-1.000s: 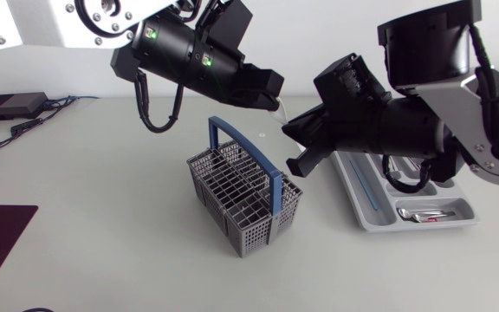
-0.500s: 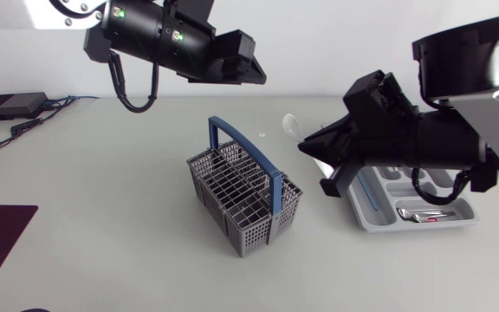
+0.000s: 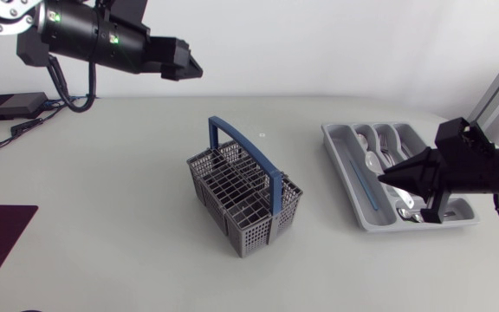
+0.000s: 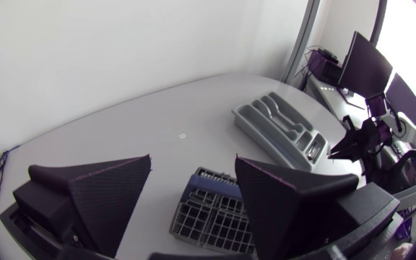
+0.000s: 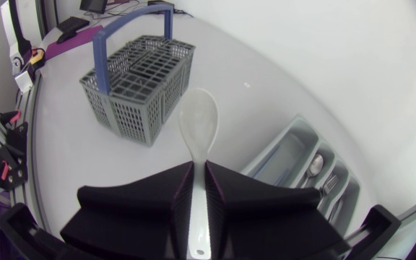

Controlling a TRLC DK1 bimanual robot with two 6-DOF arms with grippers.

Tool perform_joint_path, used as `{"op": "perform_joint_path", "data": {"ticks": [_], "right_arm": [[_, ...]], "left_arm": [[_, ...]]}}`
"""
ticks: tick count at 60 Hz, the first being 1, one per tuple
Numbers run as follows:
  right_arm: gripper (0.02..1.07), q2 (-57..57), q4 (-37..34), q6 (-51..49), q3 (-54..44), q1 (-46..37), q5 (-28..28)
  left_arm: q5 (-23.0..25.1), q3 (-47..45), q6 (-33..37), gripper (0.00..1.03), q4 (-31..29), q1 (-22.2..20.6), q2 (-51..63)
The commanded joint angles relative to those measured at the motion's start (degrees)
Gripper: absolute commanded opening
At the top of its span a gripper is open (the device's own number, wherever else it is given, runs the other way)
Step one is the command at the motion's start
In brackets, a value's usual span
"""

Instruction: Unload the cutlery basket into the drawer organizer.

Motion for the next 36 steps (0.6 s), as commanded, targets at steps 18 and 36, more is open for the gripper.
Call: {"op": "perform_joint_path", "data": {"ticks": [18, 36], "right_arm": [[0.08, 20.6, -12.0, -35.9, 9.4, -17.9, -1.9], [0.08, 29.9, -15.6, -55.5, 15.3, -23.0, 3.9]], "left_arm": [[-1.9, -9.9, 8.4, 0.99, 3.6, 6.0, -3.1], [-1.9, -14.5, 9.0, 0.99, 6.1, 6.7, -3.5]]}}
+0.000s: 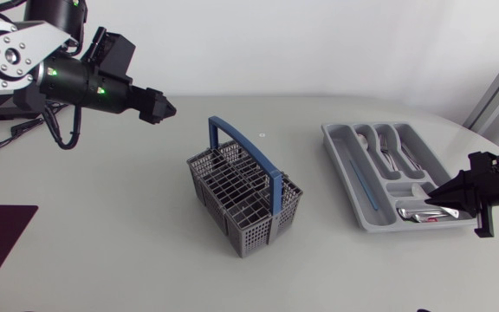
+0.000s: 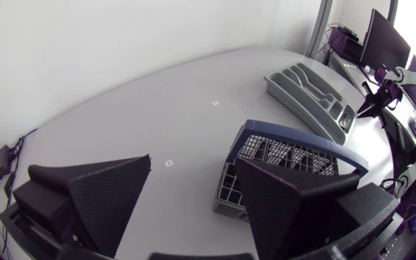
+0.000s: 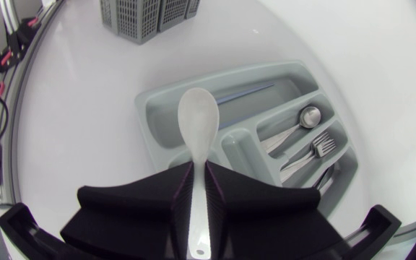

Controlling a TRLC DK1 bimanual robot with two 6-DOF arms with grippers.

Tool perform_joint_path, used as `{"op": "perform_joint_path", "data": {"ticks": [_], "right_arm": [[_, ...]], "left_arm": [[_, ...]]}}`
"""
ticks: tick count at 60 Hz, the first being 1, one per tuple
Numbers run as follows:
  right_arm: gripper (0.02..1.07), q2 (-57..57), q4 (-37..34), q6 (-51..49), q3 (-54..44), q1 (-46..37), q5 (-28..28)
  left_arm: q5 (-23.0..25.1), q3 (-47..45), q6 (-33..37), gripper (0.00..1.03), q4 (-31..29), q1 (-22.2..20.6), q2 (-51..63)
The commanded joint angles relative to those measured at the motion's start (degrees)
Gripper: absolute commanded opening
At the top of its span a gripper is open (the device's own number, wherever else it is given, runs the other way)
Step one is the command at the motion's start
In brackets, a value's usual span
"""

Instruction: Unload the cutlery basket into the drawer organizer.

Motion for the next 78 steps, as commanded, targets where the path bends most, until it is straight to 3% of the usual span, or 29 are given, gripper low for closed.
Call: {"op": "perform_joint_path", "data": {"ticks": [1, 11, 32, 37, 48, 51, 61, 78], "right_arm": [[0.08, 2.3, -0.8, -9.0, 0.8, -0.9, 2.4], [0.08, 3.0, 7.1, -14.2, -2.5, -0.9, 8.0], [0.09, 2.4, 22.5, -16.1, -10.5, 2.6, 12.3], [0.17, 2.2, 25.4, -15.9, -11.9, 3.1, 12.3], [0.50, 2.4, 31.5, -15.7, -14.2, 3.1, 12.3], [0.55, 2.2, 32.3, -15.2, -14.4, 3.1, 12.1], [0.79, -2.5, 31.8, -9.5, -14.2, 3.1, 10.4], [0.79, -18.3, 15.5, -2.3, -13.4, 5.4, 3.5]], "left_arm": [[-0.3, -2.2, 1.3, 0.99, 1.3, 0.3, -1.2], [-0.2, -3.8, 1.3, 0.99, 2.9, 0.3, -1.0], [-0.2, -5.3, 1.3, 0.99, 5.0, 0.3, 0.0], [-0.2, -5.6, 1.3, 0.99, 5.5, 0.3, 0.4], [-0.2, -6.2, 1.4, 0.99, 6.6, 0.1, 0.8], [-0.2, -6.2, 1.4, 0.99, 6.9, 0.1, 1.1], [-0.2, -6.6, 1.7, 0.99, 8.4, 0.0, 2.6], [-0.2, -7.3, 3.9, 0.99, 9.6, 0.6, 4.6]]}}
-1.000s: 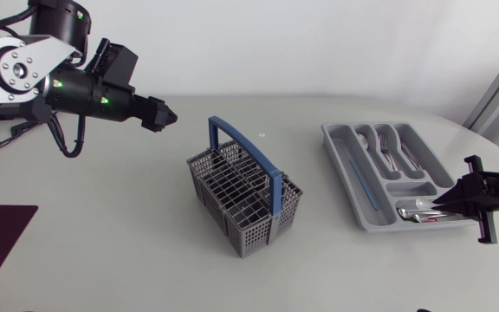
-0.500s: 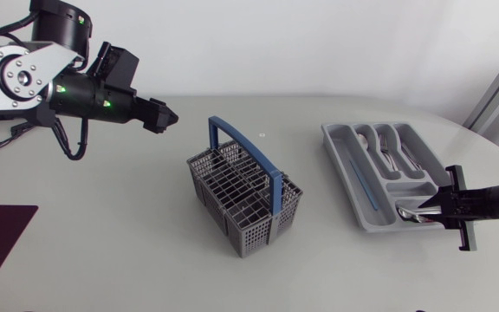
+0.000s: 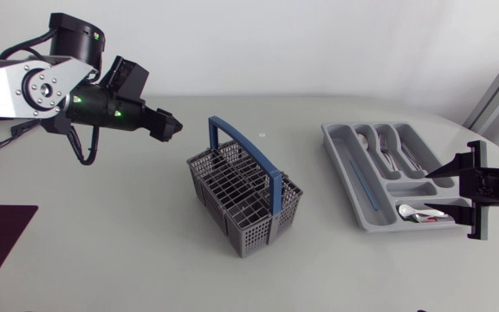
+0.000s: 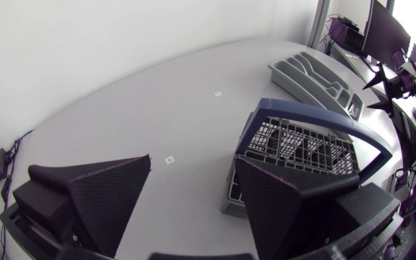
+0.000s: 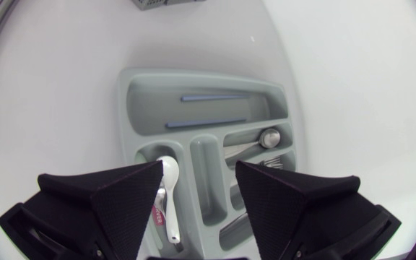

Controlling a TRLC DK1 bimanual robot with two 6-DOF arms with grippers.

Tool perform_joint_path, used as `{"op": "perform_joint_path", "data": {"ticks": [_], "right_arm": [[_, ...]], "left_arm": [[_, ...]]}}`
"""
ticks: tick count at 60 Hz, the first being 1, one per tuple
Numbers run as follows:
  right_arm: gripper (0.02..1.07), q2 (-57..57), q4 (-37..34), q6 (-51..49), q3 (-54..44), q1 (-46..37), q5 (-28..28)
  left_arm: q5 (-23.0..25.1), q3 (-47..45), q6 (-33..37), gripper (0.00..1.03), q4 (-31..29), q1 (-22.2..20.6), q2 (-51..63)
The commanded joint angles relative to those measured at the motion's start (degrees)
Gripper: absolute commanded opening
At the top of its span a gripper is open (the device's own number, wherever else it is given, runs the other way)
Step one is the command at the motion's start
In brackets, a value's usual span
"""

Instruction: Unload the cutlery basket into the drawer organizer.

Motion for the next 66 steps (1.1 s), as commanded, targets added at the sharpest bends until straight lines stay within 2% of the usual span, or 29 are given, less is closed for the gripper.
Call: {"op": "perform_joint_path", "data": {"ticks": [1, 5, 13, 23, 29, 31, 33, 34, 37, 39, 42, 45, 49, 58, 66], "right_arm": [[0.79, -3.3, -5.0, 2.9, 0.0, 1.3, -1.3], [0.79, -5.9, -10.6, 6.4, 0.7, 3.6, -2.3], [0.79, -10.2, -13.3, 17.2, -1.2, 11.1, -2.3], [0.79, -15.2, -12.6, 31.2, -4.5, 24.5, -2.4], [0.78, -16.4, -9.2, 40.7, -5.9, 32.3, -2.4], [0.76, -16.7, -8.5, 42.3, -6.3, 34.7, -2.2], [0.66, -16.9, -7.8, 44.1, -6.5, 37.0, -2.1], [0.57, -16.9, -6.6, 45.9, -6.7, 38.6, -1.9], [0.38, -16.5, -3.0, 50.5, -7.3, 41.9, -1.0], [0.23, -15.8, -0.8, 53.1, -7.3, 43.6, -0.6], [0.07, -14.2, 0.6, 55.0, -7.0, 45.6, -0.3], [0.08, -11.3, 1.2, 57.1, -6.0, 46.8, -0.2], [0.08, -8.4, 0.8, 57.9, -5.1, 49.0, -0.2], [0.08, -4.2, 2.4, 59.6, -4.4, 51.8, 0.1], [0.08, -0.2, 8.2, 62.8, -3.4, 52.8, 1.7]], "left_arm": [[-0.2, -1.7, 1.5, 0.99, 0.9, 0.6, 1.0], [0.0, -2.3, 2.2, 0.99, 1.8, 0.6, 1.5], [2.3, -2.5, 3.2, 0.98, 2.6, 0.7, 4.6], [4.4, -2.4, 3.5, 0.98, 3.5, 0.8, 8.0], [5.4, -2.4, 4.1, 0.95, 4.1, 1.4, 9.3], [6.2, -2.2, 4.2, 0.91, 4.2, 1.7, 9.7], [6.7, -2.0, 4.2, 0.87, 4.2, 2.1, 10.0], [7.0, -1.9, 4.2, 0.85, 4.2, 2.2, 10.2], [8.3, -1.3, 4.2, 0.71, 4.2, 2.9, 10.9], [9.0, -1.1, 4.2, 0.58, 4.2, 3.1, 11.2], [10.3, -0.6, 4.0, 0.39, 4.1, 3.4, 11.7], [11.4, -0.2, 3.9, 0.16, 3.6, 3.6, 12.4], [12.2, 0.2, 4.0, 0.06, 2.8, 3.6, 13.3], [13.6, 0.3, 4.9, 0.03, 2.2, 3.1, 14.9], [14.9, 0.0, 5.5, 0.03, 1.6, 1.6, 15.3]]}}
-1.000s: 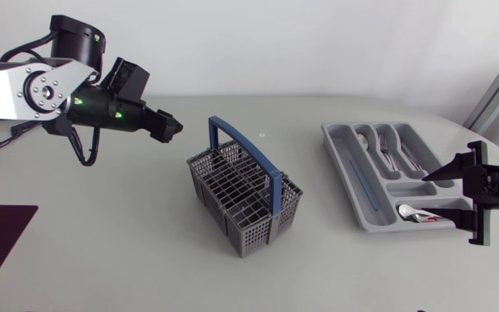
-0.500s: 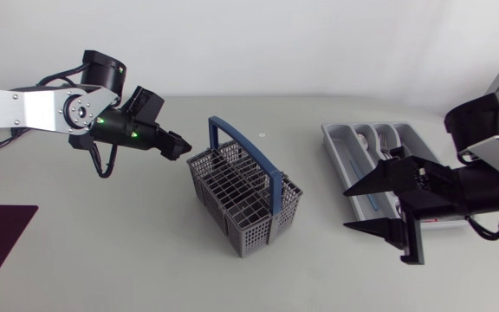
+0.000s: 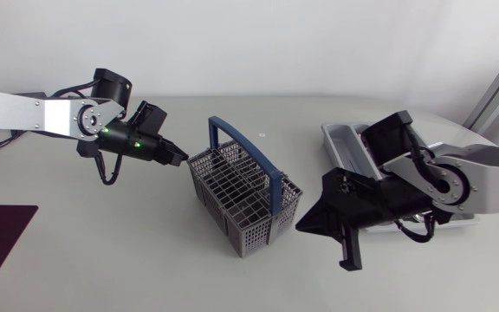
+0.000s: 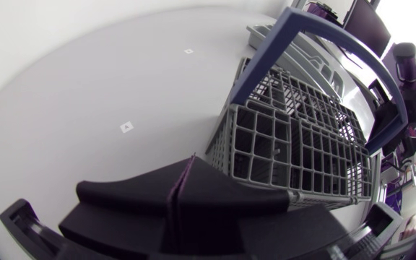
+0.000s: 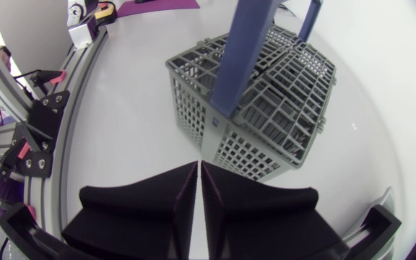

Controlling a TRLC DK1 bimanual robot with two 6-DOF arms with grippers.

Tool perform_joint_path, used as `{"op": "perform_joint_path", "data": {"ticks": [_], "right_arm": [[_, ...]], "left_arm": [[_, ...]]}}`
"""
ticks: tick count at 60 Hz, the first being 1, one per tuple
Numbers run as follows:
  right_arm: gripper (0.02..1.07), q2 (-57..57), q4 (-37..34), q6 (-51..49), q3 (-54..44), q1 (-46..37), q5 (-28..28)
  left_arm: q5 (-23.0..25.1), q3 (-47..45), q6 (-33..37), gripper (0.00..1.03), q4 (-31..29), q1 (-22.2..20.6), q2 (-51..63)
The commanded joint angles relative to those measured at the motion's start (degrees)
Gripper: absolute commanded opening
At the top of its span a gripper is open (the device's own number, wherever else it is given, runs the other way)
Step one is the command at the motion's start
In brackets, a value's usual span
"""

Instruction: Unload the cutlery basket into the drawer organizer.

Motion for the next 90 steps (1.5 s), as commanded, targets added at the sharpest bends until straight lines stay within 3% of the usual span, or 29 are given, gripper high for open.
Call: {"op": "perform_joint_path", "data": {"ticks": [1, 26, 57, 75, 90], "right_arm": [[0.08, 3.4, 2.9, 3.3, 2.5, 0.6, 1.0], [0.08, 16.7, 9.3, 7.6, 14.6, -2.5, 3.0], [0.08, 29.6, 10.3, 12.6, 29.7, -2.4, 5.8], [0.08, 21.6, 11.6, 13.4, 23.5, -5.7, 7.5], [0.08, 14.5, 11.4, 13.3, 15.2, -2.7, 8.3]], "left_arm": [[1.3, 1.0, 2.0, 0.03, -0.8, -1.3, 1.0], [2.4, -3.3, 5.5, 0.03, -4.4, -3.3, -3.9], [2.6, -13.5, 8.0, 0.03, -6.5, -2.9, -14.5], [2.6, -12.6, 8.5, 0.03, -6.5, -0.3, -15.7], [2.6, -11.1, 8.5, 0.03, -5.9, -0.4, -14.3]]}}
